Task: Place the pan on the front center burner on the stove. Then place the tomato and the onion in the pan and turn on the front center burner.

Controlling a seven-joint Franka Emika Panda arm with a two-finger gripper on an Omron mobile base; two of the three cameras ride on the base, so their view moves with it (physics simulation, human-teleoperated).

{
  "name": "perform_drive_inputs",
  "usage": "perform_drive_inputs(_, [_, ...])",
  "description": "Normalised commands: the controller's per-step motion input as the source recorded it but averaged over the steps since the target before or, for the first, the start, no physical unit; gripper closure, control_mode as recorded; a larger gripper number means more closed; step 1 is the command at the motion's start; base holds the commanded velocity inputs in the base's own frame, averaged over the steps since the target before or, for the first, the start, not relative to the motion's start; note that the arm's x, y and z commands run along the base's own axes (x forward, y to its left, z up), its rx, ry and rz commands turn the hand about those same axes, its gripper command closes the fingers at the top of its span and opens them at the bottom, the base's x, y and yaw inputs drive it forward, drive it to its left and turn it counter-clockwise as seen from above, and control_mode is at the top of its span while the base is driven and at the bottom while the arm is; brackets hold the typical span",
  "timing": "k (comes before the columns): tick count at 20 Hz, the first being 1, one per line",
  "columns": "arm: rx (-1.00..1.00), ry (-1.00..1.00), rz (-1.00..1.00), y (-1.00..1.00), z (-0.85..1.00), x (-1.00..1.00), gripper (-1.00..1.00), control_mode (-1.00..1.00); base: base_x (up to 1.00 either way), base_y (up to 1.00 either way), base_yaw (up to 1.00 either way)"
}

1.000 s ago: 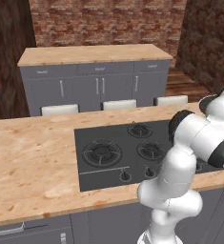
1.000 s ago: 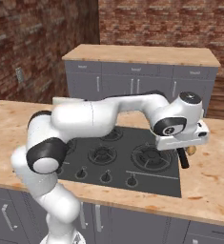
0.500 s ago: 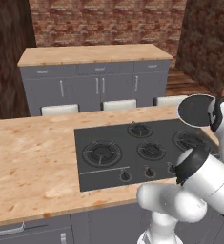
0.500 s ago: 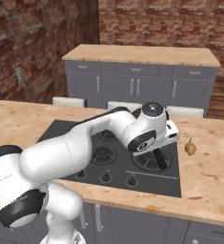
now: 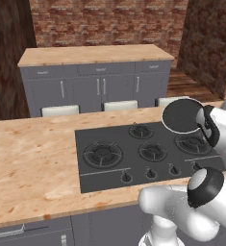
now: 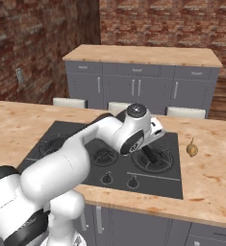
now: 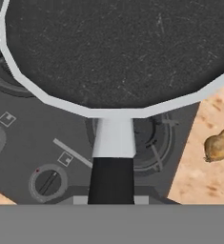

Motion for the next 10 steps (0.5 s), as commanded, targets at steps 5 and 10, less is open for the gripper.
perform_drive_inputs(5, [0.00, 0.21, 0.15, 0.09, 0.09, 0.60, 1.00, -1.00, 0.00, 0.00, 0.00])
perform_drive_inputs(10, [0.00, 0.24, 0.22, 0.04, 0.00, 0.49, 1.00, -1.00, 0.00, 0.00, 0.00])
